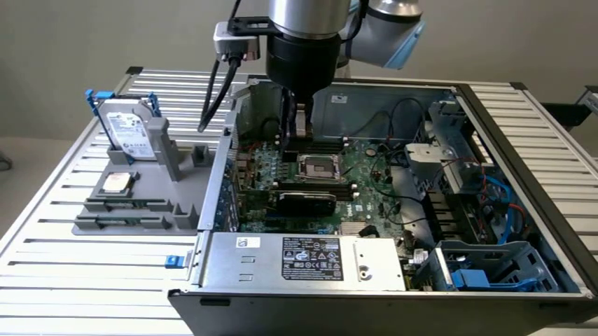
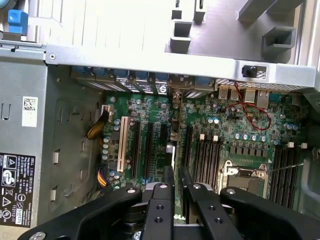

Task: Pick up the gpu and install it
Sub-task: 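Press down on the gpu until it lock into place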

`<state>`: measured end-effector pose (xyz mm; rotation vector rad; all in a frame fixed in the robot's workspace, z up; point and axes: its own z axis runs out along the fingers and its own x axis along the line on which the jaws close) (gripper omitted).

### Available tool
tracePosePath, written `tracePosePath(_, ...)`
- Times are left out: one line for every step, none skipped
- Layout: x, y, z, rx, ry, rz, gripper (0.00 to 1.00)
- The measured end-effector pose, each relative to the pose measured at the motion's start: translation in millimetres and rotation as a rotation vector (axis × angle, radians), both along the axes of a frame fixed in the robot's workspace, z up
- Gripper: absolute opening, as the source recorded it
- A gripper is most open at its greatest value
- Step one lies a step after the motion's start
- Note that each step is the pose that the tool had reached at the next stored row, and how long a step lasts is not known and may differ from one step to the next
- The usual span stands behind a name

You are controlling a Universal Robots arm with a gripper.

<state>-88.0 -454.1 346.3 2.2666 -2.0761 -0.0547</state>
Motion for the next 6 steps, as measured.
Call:
tracePosePath(0.0, 0.0, 0.0, 0.0001, 0.0000, 0.000, 0.18)
tracePosePath(0.0, 0.0, 0.0, 0.0003, 0.0000, 0.000, 0.18)
tracePosePath(0.0, 0.0, 0.0, 0.0005, 0.0001, 0.000, 0.18)
tracePosePath(0.0, 0.0, 0.1, 0.0006, 0.0000, 0.000, 0.18)
tracePosePath(0.0, 0.0, 0.0, 0.0009, 0.0000, 0.000, 0.18)
tracePosePath(0.0, 0.0, 0.0, 0.0011, 0.0000, 0.000, 0.18)
